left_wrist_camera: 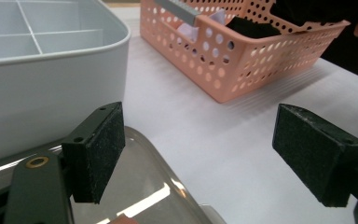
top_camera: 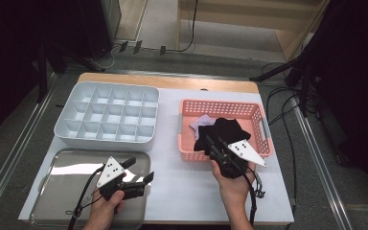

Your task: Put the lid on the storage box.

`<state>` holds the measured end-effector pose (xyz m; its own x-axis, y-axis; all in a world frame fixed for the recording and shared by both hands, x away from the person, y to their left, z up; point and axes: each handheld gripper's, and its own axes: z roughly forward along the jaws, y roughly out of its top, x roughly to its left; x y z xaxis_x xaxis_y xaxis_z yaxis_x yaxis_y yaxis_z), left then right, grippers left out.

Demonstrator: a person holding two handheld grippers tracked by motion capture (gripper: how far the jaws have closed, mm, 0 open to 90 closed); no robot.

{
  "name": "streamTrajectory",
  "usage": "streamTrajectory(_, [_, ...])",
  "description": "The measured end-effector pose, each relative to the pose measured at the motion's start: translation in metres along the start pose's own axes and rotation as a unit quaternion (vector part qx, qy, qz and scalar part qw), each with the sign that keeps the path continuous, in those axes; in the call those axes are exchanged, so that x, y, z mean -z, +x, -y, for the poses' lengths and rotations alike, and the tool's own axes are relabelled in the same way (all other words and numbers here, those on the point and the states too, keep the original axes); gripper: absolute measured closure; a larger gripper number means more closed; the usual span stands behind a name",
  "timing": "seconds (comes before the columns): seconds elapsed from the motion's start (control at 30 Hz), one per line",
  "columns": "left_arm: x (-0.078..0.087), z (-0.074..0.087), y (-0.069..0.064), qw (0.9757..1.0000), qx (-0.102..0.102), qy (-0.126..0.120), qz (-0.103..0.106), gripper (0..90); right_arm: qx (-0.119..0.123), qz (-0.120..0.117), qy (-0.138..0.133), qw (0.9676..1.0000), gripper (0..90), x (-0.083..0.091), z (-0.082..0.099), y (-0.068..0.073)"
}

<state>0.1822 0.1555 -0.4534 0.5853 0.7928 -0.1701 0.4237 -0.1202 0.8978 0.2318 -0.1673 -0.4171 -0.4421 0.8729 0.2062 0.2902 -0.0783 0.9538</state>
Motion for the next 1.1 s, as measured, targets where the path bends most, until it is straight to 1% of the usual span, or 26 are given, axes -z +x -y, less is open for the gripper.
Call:
streamTrajectory(0.1, [0.0,0.0,-0.002,0.9999,0.006,0.002,0.011,18.0,0.011,-0.011,0.002,0.9999,73.5,0.01,0.006,0.011])
streamTrajectory(0.13, [0.0,0.001,-0.003,0.9999,0.005,0.004,0.013,17.7,0.01,-0.014,0.003,0.9998,73.5,0.013,0.007,0.014])
streamTrajectory(0.2, [-0.001,0.001,-0.004,0.9999,0.003,0.005,0.012,17.7,0.006,-0.021,0.004,0.9997,73.5,0.018,0.009,0.019])
streamTrajectory(0.3, [0.0,0.001,-0.004,0.9999,0.003,0.007,0.009,17.8,0.012,-0.023,0.005,0.9997,73.6,0.025,0.012,0.026])
streamTrajectory(0.37, [0.001,0.0,-0.003,0.9999,0.005,0.005,0.009,17.8,0.008,-0.025,0.007,0.9996,73.6,0.028,0.015,0.03])
streamTrajectory(0.43, [0.003,0.0,-0.003,0.9999,0.007,0.003,0.011,17.8,0.013,-0.029,0.006,0.9995,73.6,0.032,0.018,0.033])
streamTrajectory(0.47, [0.004,-0.001,-0.002,0.9999,0.008,0.002,0.01,17.8,0.016,-0.027,0.008,0.9995,73.6,0.034,0.02,0.034])
streamTrajectory(0.57, [0.007,-0.002,0.001,0.9999,0.01,0.0,0.009,17.8,0.011,-0.031,0.017,0.9993,73.6,0.039,0.027,0.037])
streamTrajectory(0.67, [0.008,-0.002,0.003,0.9999,0.011,0.001,0.005,17.9,0.016,-0.03,0.031,0.9989,73.5,0.041,0.039,0.037])
streamTrajectory(0.73, [0.009,-0.002,0.004,0.9999,0.011,-0.001,0.004,17.9,0.007,-0.031,0.041,0.9987,73.6,0.042,0.046,0.035])
streamTrajectory(0.8, [0.01,-0.002,0.005,0.9999,0.013,-0.002,0.001,18.0,0.012,-0.031,0.051,0.9982,73.6,0.041,0.053,0.035])
streamTrajectory(0.87, [0.012,-0.002,0.007,0.9999,0.015,-0.002,-0.002,18.0,0.006,-0.032,0.06,0.9976,73.6,0.041,0.06,0.035])
streamTrajectory(0.97, [0.014,-0.001,0.01,0.9999,0.015,-0.002,-0.004,18.0,0.005,-0.034,0.077,0.9964,73.6,0.04,0.07,0.035])
streamTrajectory(1.03, [0.016,0.0,0.014,0.9998,0.017,-0.002,-0.009,18.0,0.0,-0.035,0.086,0.9957,73.6,0.038,0.074,0.034])
streamTrajectory(1.07, [0.018,0.001,0.017,0.9997,0.02,-0.002,-0.011,18.0,-0.004,-0.034,0.096,0.9948,73.8,0.037,0.077,0.033])
streamTrajectory(1.1, [0.019,0.001,0.019,0.9996,0.022,-0.002,-0.015,17.9,-0.004,-0.033,0.105,0.9939,73.7,0.036,0.079,0.031])
